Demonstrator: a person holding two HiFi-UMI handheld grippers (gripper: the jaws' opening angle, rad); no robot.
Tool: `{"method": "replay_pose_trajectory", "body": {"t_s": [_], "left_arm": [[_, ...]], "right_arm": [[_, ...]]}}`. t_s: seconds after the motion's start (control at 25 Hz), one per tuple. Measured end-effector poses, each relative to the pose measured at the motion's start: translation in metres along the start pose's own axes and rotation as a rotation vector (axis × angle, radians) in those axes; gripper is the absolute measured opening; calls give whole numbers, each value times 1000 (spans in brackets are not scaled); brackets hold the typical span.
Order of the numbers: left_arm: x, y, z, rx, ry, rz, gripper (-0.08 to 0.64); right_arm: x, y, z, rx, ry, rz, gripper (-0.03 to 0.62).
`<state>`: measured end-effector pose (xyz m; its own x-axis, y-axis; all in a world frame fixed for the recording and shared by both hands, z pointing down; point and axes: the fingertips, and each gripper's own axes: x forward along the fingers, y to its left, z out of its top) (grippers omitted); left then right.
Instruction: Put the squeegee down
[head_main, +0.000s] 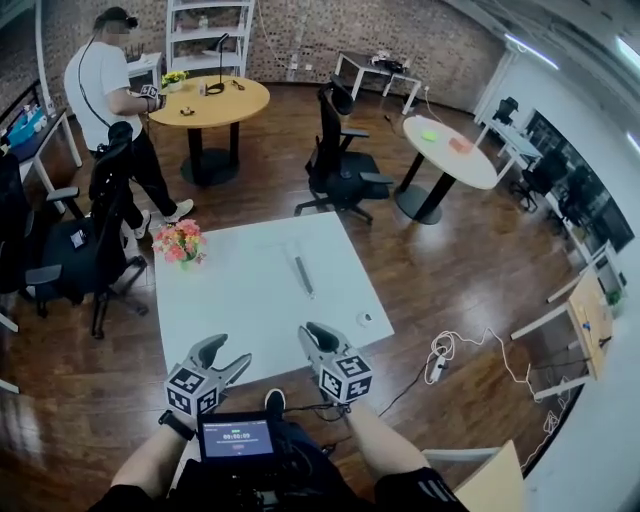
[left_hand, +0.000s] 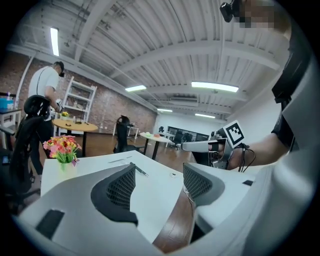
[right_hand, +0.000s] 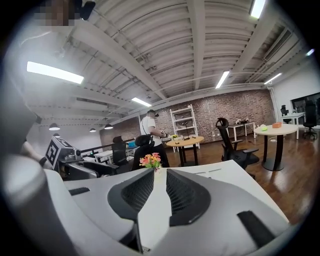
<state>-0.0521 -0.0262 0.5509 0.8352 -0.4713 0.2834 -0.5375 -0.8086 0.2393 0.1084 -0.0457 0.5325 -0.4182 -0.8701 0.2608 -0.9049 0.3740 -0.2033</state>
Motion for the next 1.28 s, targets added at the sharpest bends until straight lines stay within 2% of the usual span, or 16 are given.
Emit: {"method": "replay_pose_trajectory", "body": {"t_s": [0.2, 0.44, 1.28], "left_arm": [[-20, -7, -7, -8, -1, -5, 305], [-31, -14, -12, -8, -10, -10, 305], [-39, -10, -12, -23, -34, 19, 305]], "right_arm": [[-29, 25, -11, 11, 21, -9, 91], [-51, 30, -26, 42, 46, -40, 78], [-53, 26, -8, 38, 31, -40, 74]]}}
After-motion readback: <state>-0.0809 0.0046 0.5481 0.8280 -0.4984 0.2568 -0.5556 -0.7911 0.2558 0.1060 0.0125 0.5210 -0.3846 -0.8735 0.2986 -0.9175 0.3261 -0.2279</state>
